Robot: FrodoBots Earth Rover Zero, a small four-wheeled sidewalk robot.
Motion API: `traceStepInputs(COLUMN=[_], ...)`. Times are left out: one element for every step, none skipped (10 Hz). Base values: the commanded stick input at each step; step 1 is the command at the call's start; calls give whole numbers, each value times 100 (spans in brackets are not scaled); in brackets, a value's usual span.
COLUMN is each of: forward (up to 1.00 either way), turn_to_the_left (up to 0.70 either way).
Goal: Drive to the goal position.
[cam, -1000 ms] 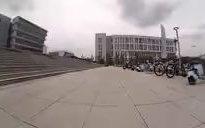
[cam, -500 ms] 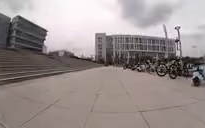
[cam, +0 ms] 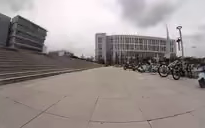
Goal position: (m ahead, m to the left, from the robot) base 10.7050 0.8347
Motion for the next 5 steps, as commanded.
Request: traceStepInputs(forward=[45,45,45,45,45], turn_to_the_left=[0,0,0,0,0])
